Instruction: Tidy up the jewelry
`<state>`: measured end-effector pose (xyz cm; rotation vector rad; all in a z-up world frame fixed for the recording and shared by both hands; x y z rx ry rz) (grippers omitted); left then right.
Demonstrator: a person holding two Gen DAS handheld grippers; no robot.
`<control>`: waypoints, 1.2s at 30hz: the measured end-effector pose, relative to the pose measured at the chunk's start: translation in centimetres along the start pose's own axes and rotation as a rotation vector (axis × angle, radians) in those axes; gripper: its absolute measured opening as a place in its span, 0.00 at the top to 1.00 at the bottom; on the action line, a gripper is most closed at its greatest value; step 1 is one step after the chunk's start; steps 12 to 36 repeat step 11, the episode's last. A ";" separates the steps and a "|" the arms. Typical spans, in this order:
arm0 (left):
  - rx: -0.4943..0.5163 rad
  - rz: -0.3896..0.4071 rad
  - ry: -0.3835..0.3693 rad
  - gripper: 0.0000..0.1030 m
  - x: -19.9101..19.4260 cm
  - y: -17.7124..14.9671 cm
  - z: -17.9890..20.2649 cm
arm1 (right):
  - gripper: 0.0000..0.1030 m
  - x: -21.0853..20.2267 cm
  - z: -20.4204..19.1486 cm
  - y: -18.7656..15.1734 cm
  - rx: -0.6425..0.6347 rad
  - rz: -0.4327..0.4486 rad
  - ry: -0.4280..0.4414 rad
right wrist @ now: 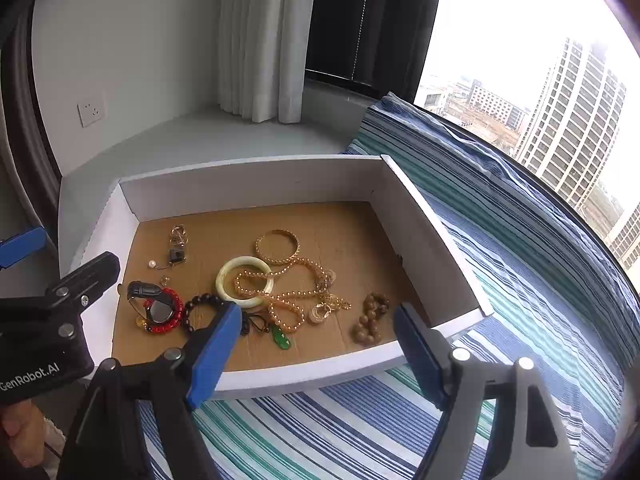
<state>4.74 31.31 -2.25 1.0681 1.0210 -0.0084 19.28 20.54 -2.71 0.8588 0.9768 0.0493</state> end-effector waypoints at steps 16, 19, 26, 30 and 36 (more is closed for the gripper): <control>-0.017 0.005 -0.023 0.01 0.1 -0.3 0.4 | 0.23 0.4 0.5 -0.2 0.016 -0.005 0.004; -0.017 0.005 -0.023 0.01 0.1 -0.3 0.4 | 0.23 0.4 0.5 -0.2 0.016 -0.005 0.004; -0.017 0.005 -0.023 0.01 0.1 -0.3 0.4 | 0.23 0.4 0.5 -0.2 0.016 -0.005 0.004; -0.017 0.005 -0.023 0.01 0.1 -0.3 0.4 | 0.23 0.4 0.5 -0.2 0.016 -0.005 0.004; -0.017 0.005 -0.023 0.01 0.1 -0.3 0.4 | 0.23 0.4 0.5 -0.2 0.016 -0.005 0.004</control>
Point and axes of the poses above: each gripper's, at about its wrist camera, not at the fingertips, and x roughly the way its jaws point, z to its right, y to its top, the point moved 3 cm from there along x, roughly the way its jaws point, and after that the axes turned 8 degrees about -y, right-handed, at the moved point
